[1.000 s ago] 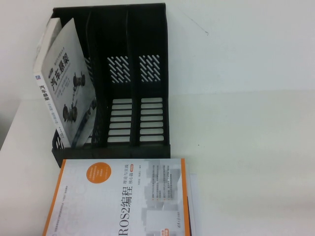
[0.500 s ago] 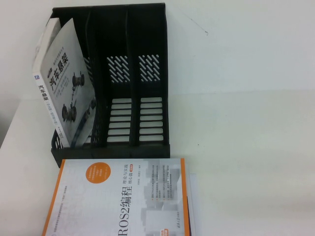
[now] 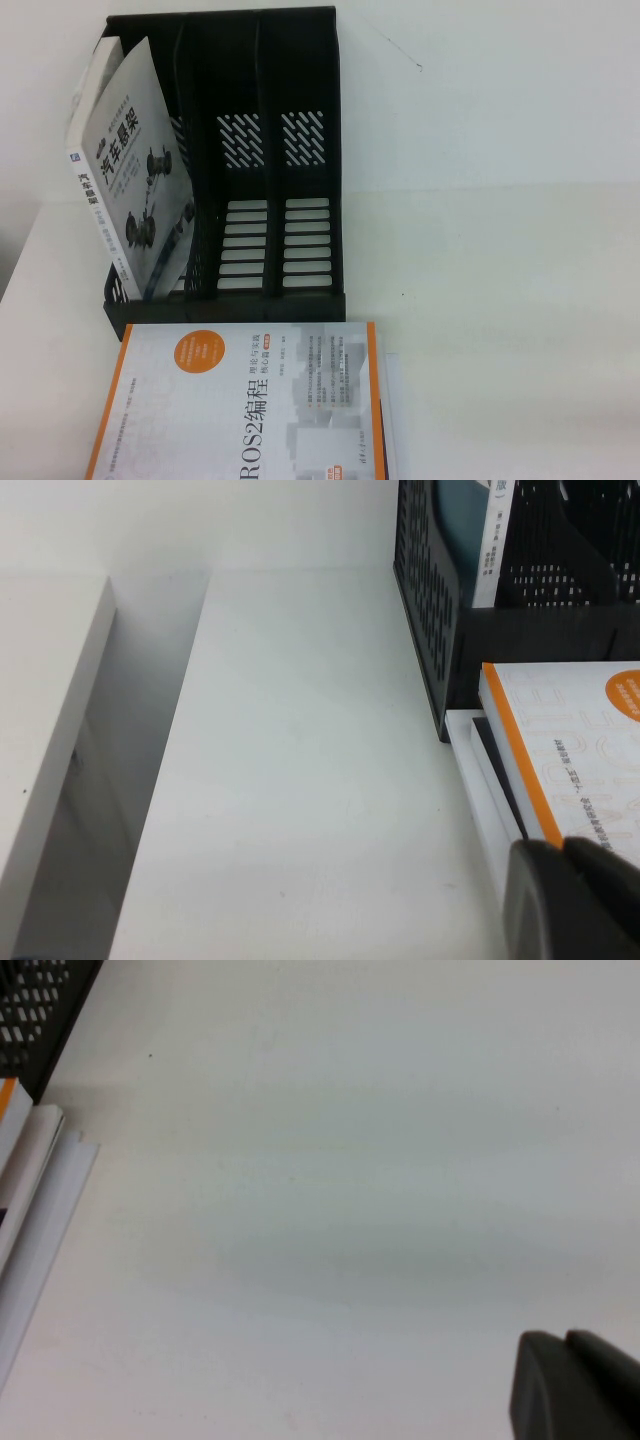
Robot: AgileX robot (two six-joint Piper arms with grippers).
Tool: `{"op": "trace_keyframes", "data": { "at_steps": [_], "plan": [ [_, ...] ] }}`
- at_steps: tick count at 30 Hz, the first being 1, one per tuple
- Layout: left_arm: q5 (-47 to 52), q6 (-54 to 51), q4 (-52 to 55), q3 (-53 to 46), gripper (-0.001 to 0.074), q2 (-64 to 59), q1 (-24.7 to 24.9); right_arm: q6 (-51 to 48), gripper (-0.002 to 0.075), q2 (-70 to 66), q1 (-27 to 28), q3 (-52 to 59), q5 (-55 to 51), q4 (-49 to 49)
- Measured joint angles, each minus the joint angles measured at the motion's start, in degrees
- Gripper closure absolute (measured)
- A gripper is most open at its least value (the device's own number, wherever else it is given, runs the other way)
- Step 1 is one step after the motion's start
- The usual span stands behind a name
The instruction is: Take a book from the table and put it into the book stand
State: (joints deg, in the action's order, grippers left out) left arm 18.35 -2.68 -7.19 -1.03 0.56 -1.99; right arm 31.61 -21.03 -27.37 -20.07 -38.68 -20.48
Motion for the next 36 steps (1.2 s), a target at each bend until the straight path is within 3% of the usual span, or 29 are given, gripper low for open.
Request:
{"op": "trace_keyframes", "data": {
  "at_steps": [13, 16, 26, 30, 36],
  "plan": [
    [0.00, 0.00, 0.00, 0.00, 0.0737, 0.00, 0.00, 3.19, 0.0722, 0.86, 0.81, 1.34, 1.37, -1.90],
    [0.11, 0.00, 0.00, 0.00, 0.0737, 0.00, 0.00, 3.74, 0.0722, 2.36, 5.32, 2.49, 2.60, -0.84],
    [0.32, 0.00, 0.00, 0.09, 0.0738, 0.00, 0.00, -16.28, 0.0722, 14.62, 26.70, 14.61, 21.59, 8.22],
    [0.41, 0.00, 0.00, 0.09, 0.0738, 0.00, 0.00, -18.99, 0.0722, 20.82, 28.77, 20.61, 22.40, 11.98],
    [0.41, 0.00, 0.00, 0.09, 0.0738, 0.00, 0.00, -22.84, 0.0722, 21.71, 28.82, 21.31, 19.00, 14.65]
  ]
}}
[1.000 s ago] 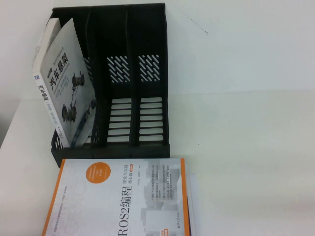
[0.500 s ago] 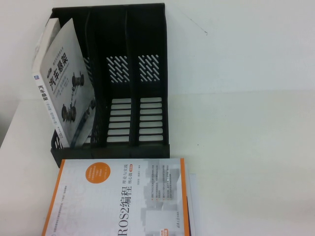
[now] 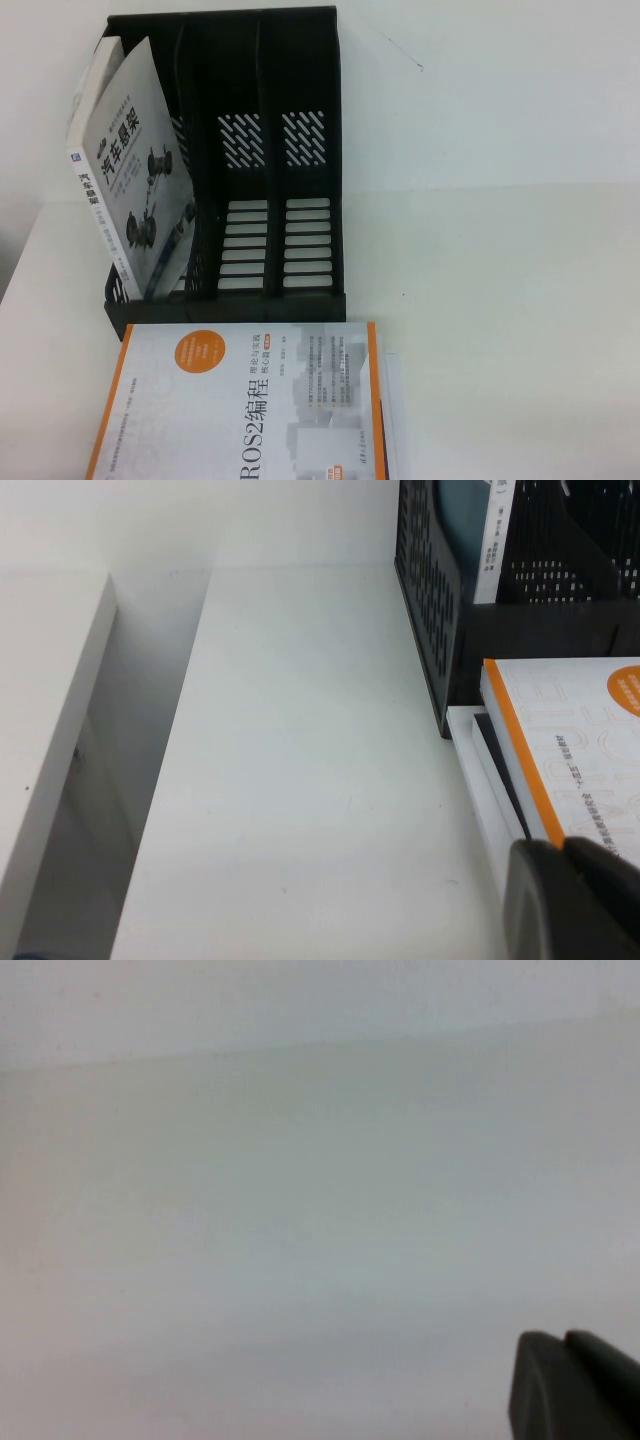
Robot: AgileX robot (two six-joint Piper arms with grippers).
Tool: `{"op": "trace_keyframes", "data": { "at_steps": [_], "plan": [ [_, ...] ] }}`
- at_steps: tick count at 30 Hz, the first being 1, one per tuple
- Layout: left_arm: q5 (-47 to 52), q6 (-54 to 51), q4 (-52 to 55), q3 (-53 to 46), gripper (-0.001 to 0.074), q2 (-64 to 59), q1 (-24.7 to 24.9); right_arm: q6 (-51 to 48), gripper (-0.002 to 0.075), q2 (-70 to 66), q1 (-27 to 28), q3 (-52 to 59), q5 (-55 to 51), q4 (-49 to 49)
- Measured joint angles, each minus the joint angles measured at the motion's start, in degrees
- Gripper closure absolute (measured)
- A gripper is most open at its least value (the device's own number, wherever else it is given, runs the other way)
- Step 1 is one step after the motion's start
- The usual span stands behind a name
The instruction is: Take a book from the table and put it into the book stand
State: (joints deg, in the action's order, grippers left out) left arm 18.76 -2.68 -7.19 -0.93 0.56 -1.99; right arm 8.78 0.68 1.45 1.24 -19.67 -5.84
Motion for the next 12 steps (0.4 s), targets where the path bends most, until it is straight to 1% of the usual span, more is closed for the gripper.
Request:
{"op": "trace_keyframes", "data": {
  "at_steps": [5, 12],
  "plan": [
    [0.00, 0.16, 0.00, 0.00, 0.0738, 0.05, 0.00, -4.67, 0.0722, 0.00, 0.00, 0.00, -0.10, 1.28],
    [0.00, 0.16, 0.00, 0.00, 0.0737, 0.05, 0.00, -5.31, 0.0722, 0.00, 0.00, 0.00, -0.10, 2.52]
  ]
}}
